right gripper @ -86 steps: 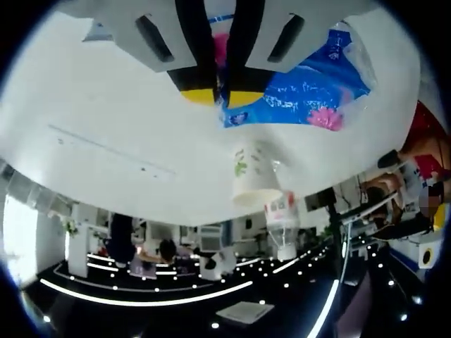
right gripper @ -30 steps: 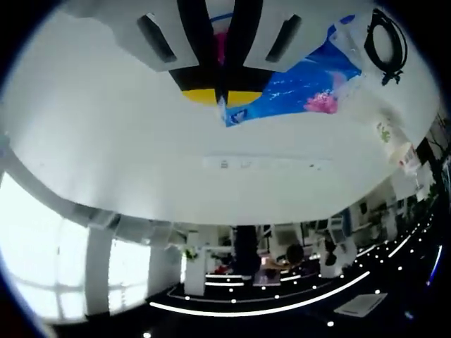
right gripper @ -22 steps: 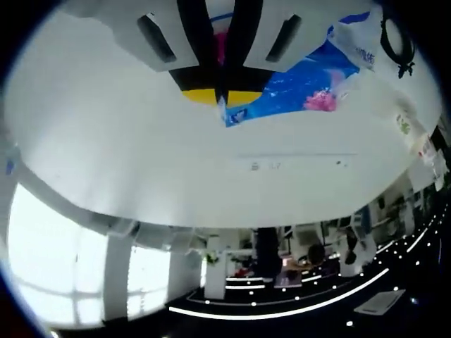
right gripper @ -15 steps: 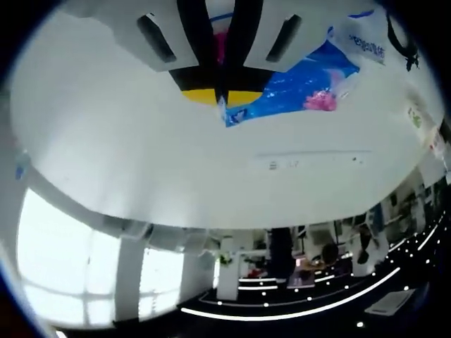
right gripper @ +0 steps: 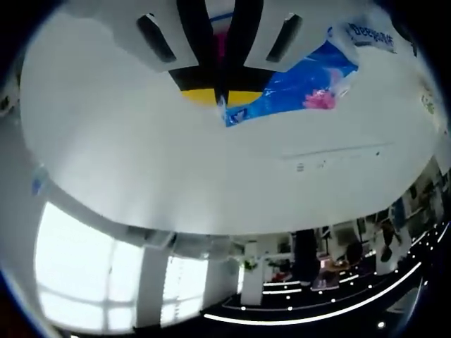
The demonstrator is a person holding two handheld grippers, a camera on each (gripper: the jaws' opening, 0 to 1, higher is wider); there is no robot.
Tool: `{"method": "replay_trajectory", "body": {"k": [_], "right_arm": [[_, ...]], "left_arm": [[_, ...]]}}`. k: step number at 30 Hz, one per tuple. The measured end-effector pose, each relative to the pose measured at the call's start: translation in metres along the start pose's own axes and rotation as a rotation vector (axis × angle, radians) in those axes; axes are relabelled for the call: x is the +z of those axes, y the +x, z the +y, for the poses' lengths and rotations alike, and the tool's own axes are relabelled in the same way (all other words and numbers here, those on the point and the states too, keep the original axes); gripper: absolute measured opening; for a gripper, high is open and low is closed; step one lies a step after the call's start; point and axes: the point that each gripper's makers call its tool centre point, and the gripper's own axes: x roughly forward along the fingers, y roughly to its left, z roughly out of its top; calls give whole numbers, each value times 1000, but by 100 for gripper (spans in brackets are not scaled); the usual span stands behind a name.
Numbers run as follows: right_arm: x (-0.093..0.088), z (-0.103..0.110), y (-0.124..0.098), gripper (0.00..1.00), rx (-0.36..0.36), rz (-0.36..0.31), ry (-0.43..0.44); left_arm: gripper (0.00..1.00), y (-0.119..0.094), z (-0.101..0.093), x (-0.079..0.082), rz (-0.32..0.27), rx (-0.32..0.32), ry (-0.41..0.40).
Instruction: Arrange the tabletop items into an orderly group along one side of the table until the central work area is clear of visible clutter.
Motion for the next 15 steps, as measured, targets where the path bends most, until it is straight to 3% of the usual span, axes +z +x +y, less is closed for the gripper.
{"method": "replay_trajectory", "body": {"k": [15], "right_arm": [[-11, 2, 1, 7, -4, 58, -26]], "left_arm": [[87, -2, 2, -1, 9, 11, 15]]}}
